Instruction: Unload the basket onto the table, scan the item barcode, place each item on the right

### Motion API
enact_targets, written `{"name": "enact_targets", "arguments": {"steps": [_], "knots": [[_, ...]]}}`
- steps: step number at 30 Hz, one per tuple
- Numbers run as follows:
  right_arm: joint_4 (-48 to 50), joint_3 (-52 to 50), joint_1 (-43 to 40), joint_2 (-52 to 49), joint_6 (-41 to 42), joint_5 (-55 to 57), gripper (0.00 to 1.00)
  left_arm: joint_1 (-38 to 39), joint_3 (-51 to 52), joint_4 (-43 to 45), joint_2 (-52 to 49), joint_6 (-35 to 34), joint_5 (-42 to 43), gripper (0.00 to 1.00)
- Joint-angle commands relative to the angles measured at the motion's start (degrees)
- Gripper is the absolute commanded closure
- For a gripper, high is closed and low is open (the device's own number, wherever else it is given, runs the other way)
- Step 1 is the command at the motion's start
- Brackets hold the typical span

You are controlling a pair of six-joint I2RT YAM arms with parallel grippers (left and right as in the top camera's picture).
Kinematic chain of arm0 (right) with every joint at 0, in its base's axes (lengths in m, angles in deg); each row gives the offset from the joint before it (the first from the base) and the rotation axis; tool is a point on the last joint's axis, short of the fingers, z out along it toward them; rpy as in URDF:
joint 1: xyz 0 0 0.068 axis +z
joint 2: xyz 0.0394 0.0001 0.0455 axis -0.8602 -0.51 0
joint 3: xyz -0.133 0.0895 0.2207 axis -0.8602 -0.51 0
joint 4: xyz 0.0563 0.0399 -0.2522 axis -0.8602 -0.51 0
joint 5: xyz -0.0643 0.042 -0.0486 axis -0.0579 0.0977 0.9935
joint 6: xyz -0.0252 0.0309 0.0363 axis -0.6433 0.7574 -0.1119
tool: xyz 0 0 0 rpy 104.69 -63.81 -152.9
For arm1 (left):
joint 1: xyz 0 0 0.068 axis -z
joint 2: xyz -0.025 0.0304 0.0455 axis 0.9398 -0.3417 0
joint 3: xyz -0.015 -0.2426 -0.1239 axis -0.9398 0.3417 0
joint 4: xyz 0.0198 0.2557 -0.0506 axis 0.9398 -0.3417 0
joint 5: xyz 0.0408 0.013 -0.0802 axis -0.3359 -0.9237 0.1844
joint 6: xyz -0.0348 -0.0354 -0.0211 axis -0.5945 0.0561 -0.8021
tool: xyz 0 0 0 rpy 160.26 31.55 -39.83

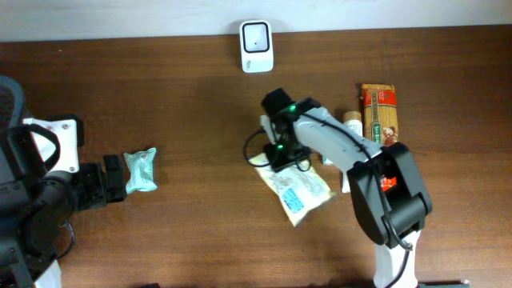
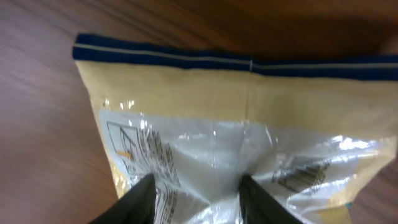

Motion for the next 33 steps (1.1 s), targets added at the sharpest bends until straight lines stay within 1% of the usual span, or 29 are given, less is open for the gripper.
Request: {"name": "enact_targets", "arguments": {"steps": [1, 2, 3, 4, 6, 7, 9, 10, 11, 12, 13, 14, 15, 16, 18, 22, 26, 27, 28, 30, 32, 33], "knots": [[6.60, -0.81, 6.99, -0.90, -3.52, -5.03, 0.55, -0.20, -0.26, -0.07, 0.09, 0.94, -0.42, 0.01], [9.09, -0.59, 9.18, -0.90, -4.96, -5.05, 0.51, -0.20, -0.26, -0.07, 0.09, 0.94, -0.42, 0.01], [12.02, -0.48, 11.45, -0.87, -6.80, -5.01, 0.44, -0.20, -0.26, -0.07, 0.09, 0.94, -0.39, 0.01], [13.60, -0.24, 12.66, -0.87, -7.96, -4.98, 0.40, -0.20, -0.26, -0.07, 0.09, 0.94, -0.42, 0.01], [13.40, 2.34, 13.09, -0.83, -7.96, -5.01, 0.20, -0.20, -0.26, -0.07, 0.09, 0.94, -0.42, 0.01], [10.16, 5.84, 12.09, -0.33, -7.93, -5.03, 0.15, -0.20, -0.26, -0.07, 0.09, 0.94, -0.42, 0.01], [1.46, 12.85, 9.79, 0.85, -7.26, -5.01, 0.14, -0.20, -0.26, -0.07, 0.09, 0.94, -0.42, 0.01], [-6.62, 18.58, 7.37, 0.98, -4.74, -5.03, 0.14, -0.20, -0.26, -0.07, 0.09, 0.94, -0.42, 0.01], [-12.68, 21.66, 4.76, 0.98, -2.14, -5.01, 0.14, -0.20, -0.26, -0.07, 0.09, 0.94, -0.39, 0.01], [-17.57, 22.08, 1.66, 0.96, 3.08, -5.01, 0.14, -0.20, -0.26, -0.07, 0.09, 0.94, -0.42, 0.01], [-20.46, 20.65, -1.60, 0.83, 7.04, -5.05, 0.13, -0.20, -0.26, -0.07, 0.09, 0.94, -0.42, 0.01], [-20.92, 17.25, -4.74, 0.83, 8.00, -5.29, 0.04, -0.20, -0.26, -0.07, 0.09, 0.94, -0.39, 0.01], [-20.22, 13.75, -6.49, 0.81, 7.96, -6.05, 0.01, -0.20, -0.26, -0.07, 0.09, 0.94, -0.42, 0.01], [-19.34, 10.54, -7.69, 0.81, 7.74, -8.41, 0.01, -0.20, -0.26, -0.07, 0.09, 0.94, -0.42, 0.01], [-13.88, 3.13, -8.63, 0.81, 5.60, -15.45, 0.01, -0.20, -0.26, -0.07, 0.09, 0.94, -0.39, 0.01], [0.17, -5.84, -6.73, 0.79, 5.62, -20.94, 0.01, -0.20, -0.26, -0.07, 0.09, 0.94, -0.42, 0.01], [0.55, -6.82, -4.46, 0.79, 6.19, -21.53, 0.00, -0.20, -0.26, -0.07, 0.09, 0.94, -0.42, 0.01], [0.57, -6.82, -4.46, 0.79, 6.32, -21.70, 0.10, -0.20, -0.26, -0.07, 0.09, 0.94, -0.42, 0.01], [1.03, -6.82, -4.52, 0.79, 6.29, -21.70, 0.22, -0.20, -0.26, -0.07, 0.09, 0.94, -0.42, 0.01], [2.97, -6.80, -4.50, 0.79, 6.29, -21.70, 0.36, -0.20, -0.26, -0.07, 0.09, 0.94, -0.42, 0.01], [6.93, -6.78, -4.46, 0.79, 6.23, -21.70, 0.64, -0.20, -0.26, -0.07, 0.09, 0.94, -0.42, 0.01], [9.29, -6.78, -4.46, 0.79, 5.95, -21.70, 0.74, -0.20, -0.26, -0.07, 0.09, 0.94, -0.42, 0.01]]}}
